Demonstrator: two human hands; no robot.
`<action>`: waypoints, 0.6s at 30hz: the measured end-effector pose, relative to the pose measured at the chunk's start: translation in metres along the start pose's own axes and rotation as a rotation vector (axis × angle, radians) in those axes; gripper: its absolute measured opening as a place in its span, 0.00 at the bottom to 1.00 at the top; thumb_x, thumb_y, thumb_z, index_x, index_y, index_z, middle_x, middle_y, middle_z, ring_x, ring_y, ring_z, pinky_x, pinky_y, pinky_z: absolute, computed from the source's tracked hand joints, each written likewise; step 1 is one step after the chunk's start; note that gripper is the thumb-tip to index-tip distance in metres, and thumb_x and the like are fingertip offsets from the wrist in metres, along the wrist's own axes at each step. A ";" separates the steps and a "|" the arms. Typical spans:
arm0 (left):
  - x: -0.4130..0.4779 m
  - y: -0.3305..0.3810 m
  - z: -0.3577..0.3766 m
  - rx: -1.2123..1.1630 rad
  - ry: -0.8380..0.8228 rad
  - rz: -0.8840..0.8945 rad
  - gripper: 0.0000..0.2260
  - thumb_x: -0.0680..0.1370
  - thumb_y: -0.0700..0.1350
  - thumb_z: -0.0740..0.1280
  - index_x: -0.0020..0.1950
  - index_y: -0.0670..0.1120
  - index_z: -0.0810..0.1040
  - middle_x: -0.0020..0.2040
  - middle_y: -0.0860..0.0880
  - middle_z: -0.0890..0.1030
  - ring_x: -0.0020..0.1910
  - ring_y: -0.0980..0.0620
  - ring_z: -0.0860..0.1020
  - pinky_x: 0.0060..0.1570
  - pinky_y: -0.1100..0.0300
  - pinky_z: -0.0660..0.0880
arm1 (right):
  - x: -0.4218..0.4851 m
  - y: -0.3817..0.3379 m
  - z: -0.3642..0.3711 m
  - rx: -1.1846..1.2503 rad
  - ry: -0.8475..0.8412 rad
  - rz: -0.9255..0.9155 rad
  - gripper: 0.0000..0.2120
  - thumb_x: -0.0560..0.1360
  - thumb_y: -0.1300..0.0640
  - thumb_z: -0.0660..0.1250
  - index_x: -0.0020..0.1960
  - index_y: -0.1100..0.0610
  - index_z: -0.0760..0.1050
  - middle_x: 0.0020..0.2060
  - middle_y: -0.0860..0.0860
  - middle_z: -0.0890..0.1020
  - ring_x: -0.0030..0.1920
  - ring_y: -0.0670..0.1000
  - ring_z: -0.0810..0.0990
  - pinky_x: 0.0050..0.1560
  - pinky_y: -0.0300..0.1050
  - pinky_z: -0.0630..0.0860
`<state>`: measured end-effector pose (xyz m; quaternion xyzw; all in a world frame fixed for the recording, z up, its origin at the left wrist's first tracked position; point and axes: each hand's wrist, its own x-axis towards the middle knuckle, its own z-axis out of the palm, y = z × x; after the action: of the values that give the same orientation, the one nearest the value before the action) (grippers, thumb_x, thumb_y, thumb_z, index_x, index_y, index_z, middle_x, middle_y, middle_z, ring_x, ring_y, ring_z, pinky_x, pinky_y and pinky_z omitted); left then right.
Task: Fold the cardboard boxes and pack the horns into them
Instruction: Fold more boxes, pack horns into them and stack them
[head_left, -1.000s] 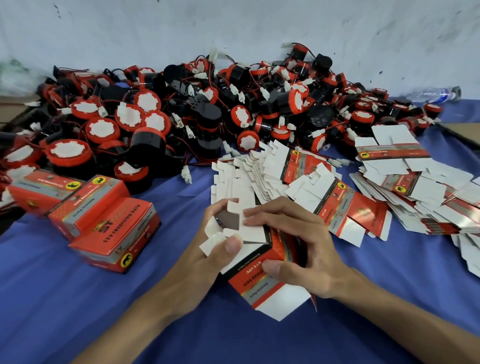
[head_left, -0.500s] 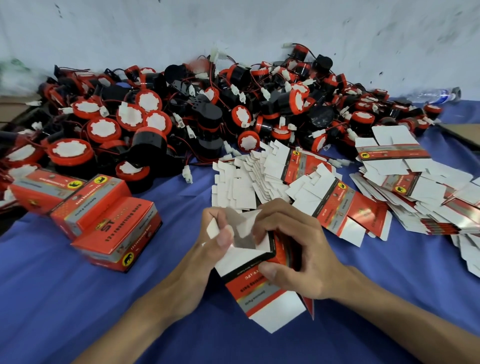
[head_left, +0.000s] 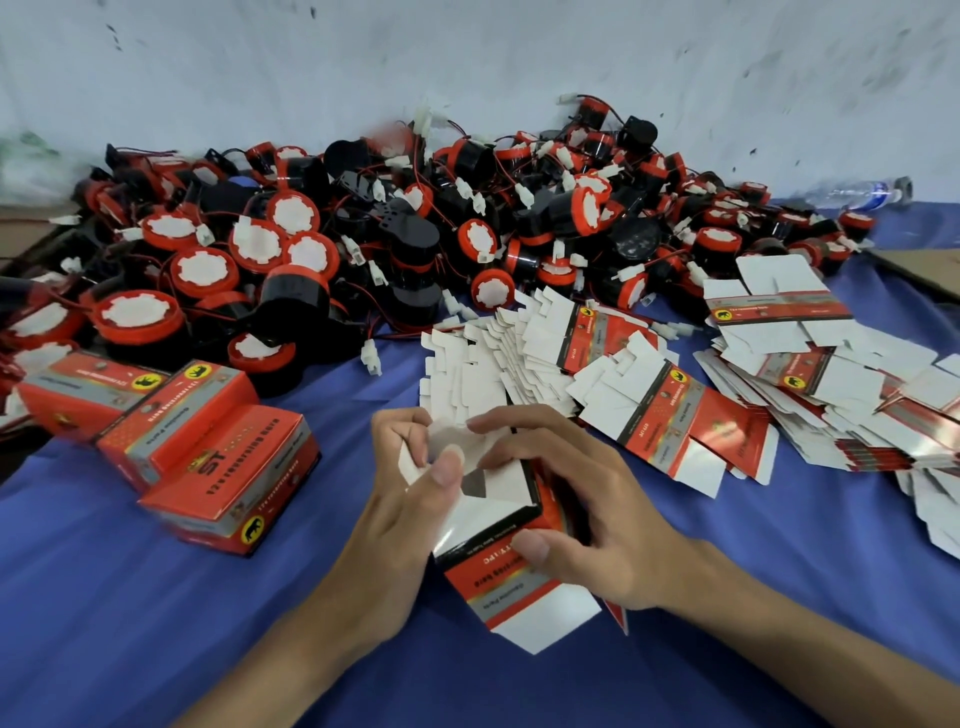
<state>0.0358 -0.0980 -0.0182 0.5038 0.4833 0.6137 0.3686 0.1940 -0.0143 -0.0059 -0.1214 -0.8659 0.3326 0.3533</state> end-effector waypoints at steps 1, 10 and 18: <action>0.000 -0.001 0.000 0.016 0.014 0.028 0.25 0.71 0.66 0.63 0.49 0.46 0.61 0.43 0.64 0.71 0.42 0.65 0.73 0.41 0.70 0.73 | 0.000 0.000 0.001 -0.007 0.007 -0.008 0.18 0.71 0.45 0.64 0.56 0.53 0.72 0.63 0.52 0.73 0.58 0.49 0.77 0.54 0.41 0.74; 0.006 0.004 -0.006 0.088 0.017 0.086 0.11 0.73 0.55 0.63 0.40 0.52 0.63 0.40 0.51 0.69 0.35 0.55 0.67 0.35 0.65 0.68 | -0.004 0.004 0.005 -0.039 0.029 -0.035 0.21 0.70 0.45 0.66 0.59 0.55 0.74 0.61 0.54 0.76 0.60 0.48 0.77 0.57 0.39 0.74; 0.005 0.005 -0.007 0.270 0.007 0.145 0.11 0.73 0.54 0.62 0.37 0.48 0.67 0.31 0.55 0.71 0.29 0.58 0.68 0.31 0.64 0.65 | -0.005 0.004 0.007 -0.079 0.011 -0.064 0.27 0.75 0.35 0.58 0.58 0.58 0.74 0.59 0.53 0.77 0.59 0.47 0.77 0.57 0.41 0.75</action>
<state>0.0279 -0.0958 -0.0120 0.5802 0.5252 0.5699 0.2505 0.1928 -0.0163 -0.0149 -0.1096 -0.8797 0.2863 0.3635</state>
